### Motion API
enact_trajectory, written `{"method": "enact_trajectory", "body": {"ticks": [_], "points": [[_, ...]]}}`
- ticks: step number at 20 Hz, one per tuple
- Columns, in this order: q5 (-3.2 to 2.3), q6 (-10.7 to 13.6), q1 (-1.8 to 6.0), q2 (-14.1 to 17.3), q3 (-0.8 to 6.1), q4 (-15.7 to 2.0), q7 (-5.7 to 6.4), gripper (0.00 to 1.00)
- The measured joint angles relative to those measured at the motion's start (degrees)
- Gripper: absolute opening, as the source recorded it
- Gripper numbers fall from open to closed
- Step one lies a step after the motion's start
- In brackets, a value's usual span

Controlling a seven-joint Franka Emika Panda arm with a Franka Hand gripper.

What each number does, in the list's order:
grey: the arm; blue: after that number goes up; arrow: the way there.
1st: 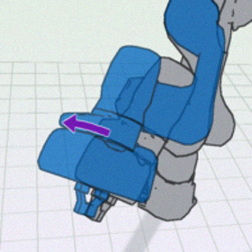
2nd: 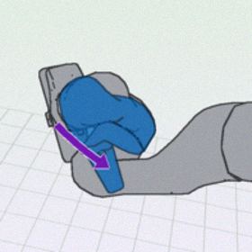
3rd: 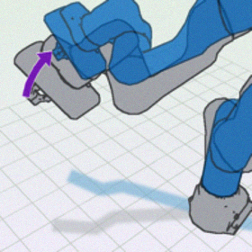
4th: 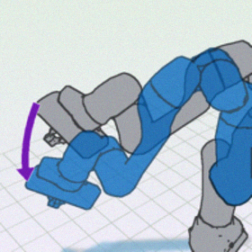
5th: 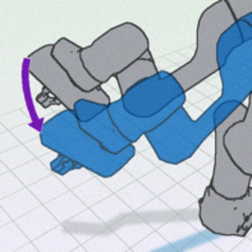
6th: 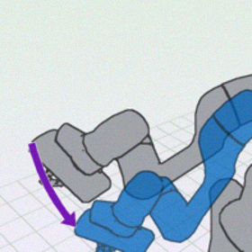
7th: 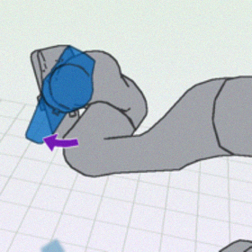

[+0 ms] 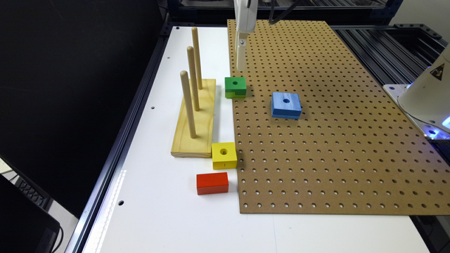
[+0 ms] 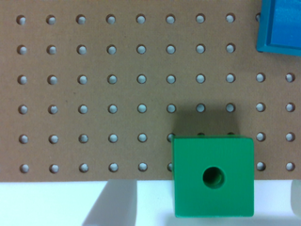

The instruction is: Pick up green block.

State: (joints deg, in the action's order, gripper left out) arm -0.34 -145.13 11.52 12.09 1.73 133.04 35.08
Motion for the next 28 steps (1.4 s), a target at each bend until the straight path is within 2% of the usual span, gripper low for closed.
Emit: {"method": "enact_trajectory", "body": {"ticks": [1,2,3,5,10,22,24,26,28], "points": [[0.0,-0.6,0.0,0.5,0.0,0.0,0.0,1.0],[0.0,-2.6,0.0,2.6,0.01,-0.04,0.0,1.0],[0.0,-3.6,0.0,3.4,0.02,-0.07,0.0,1.0],[0.0,-4.4,0.0,4.2,0.08,-0.09,0.01,1.0],[0.01,-4.4,-0.03,4.1,1.35,-0.16,1.03,1.0],[0.01,-4.6,-0.02,4.7,1.42,-0.12,1.05,1.0],[0.01,-6.8,-0.01,7.2,1.42,-0.09,1.05,1.0],[-0.09,-10.3,-0.02,10.1,1.38,-0.24,1.12,1.0],[-0.09,-10.2,0.01,10.1,1.41,-0.4,1.13,1.0]]}}
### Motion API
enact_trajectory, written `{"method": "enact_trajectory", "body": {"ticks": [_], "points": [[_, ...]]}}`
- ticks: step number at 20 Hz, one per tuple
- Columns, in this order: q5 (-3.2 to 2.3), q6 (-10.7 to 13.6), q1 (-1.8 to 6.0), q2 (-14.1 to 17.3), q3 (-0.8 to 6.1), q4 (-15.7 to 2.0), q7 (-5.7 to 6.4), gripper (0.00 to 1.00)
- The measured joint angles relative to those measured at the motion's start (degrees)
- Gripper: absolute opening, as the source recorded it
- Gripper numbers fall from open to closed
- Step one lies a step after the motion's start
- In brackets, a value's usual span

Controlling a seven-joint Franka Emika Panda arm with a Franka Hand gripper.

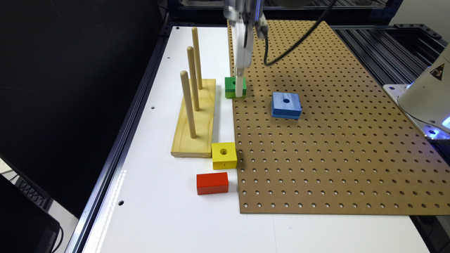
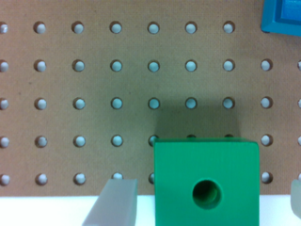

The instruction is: Pick up green block.

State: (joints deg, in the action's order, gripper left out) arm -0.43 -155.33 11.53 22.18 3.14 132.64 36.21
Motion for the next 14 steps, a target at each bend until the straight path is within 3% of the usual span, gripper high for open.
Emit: {"method": "enact_trajectory", "body": {"ticks": [8,9,14], "points": [[0.01,-0.1,-0.01,0.1,0.1,-0.14,0.0,1.0],[0.01,-0.1,0.0,0.1,0.09,-0.14,-0.02,0.0],[0.01,-0.1,0.0,0.1,0.1,-0.13,-0.02,0.0]]}}
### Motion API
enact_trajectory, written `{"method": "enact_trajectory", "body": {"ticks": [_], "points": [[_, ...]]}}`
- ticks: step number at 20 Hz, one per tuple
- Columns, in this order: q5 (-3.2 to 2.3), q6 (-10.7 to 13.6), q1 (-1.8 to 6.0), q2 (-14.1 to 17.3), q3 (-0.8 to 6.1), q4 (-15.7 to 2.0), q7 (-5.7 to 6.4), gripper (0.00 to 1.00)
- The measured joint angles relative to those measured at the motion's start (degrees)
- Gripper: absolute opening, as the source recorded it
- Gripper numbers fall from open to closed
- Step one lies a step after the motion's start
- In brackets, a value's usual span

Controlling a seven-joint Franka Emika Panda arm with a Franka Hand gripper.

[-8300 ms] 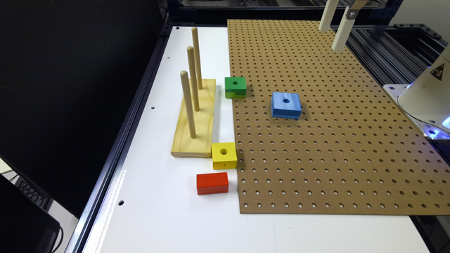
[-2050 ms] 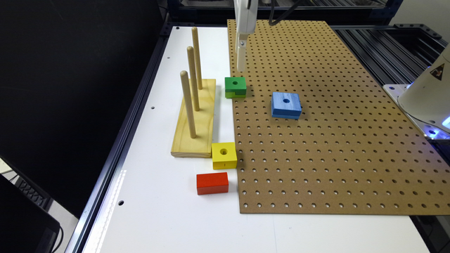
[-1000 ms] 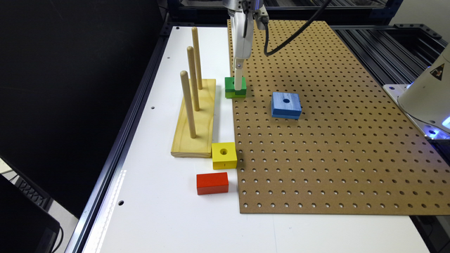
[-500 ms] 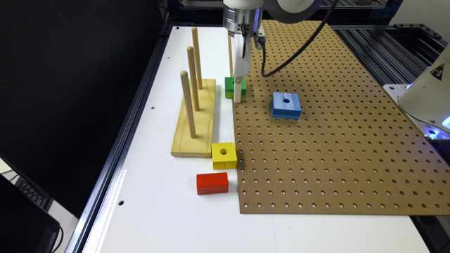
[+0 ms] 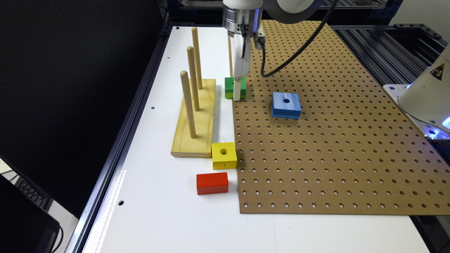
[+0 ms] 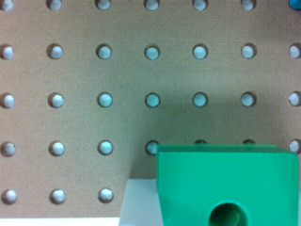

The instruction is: Pick up green block.

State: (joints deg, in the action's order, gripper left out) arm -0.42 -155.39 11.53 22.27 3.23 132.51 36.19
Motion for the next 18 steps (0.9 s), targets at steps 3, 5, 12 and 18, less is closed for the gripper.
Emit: {"method": "enact_trajectory", "body": {"ticks": [3,5,12,18], "points": [[0.0,0.0,0.04,0.0,-0.02,0.01,0.0,0.0],[0.0,0.1,0.06,-0.4,-0.03,0.01,0.0,0.0],[0.02,5.0,0.07,-5.9,-0.03,0.3,0.01,0.0],[0.05,8.7,0.07,-10.3,-0.01,0.32,0.01,0.0]]}}
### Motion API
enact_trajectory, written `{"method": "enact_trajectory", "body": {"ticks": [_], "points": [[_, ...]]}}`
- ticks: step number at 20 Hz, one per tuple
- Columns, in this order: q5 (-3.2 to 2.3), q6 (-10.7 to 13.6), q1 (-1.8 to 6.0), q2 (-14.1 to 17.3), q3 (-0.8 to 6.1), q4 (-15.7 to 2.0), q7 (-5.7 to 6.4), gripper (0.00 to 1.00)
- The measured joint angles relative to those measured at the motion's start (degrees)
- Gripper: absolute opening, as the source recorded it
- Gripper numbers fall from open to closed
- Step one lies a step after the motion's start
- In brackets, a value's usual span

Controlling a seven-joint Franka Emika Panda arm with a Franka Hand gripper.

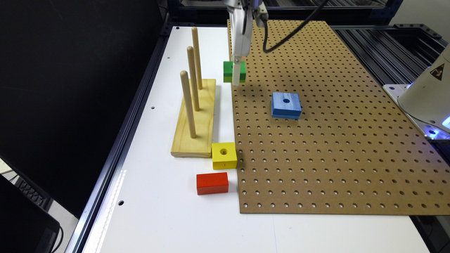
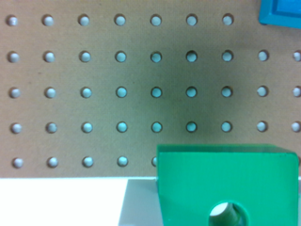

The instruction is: Pick up green block.

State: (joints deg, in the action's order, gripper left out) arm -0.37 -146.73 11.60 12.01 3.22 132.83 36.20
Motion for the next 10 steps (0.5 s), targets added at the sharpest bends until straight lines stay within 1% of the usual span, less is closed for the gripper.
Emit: {"method": "enact_trajectory", "body": {"ticks": [2,3,7,10], "points": [[0.02,3.2,0.0,-3.1,0.01,0.13,0.0,0.0],[0.02,4.2,0.0,-4.1,0.01,0.21,0.0,0.0],[0.02,6.8,0.0,-7.1,0.02,0.15,0.0,0.0],[0.06,10.1,-0.01,-10.8,0.03,0.08,0.0,0.0]]}}
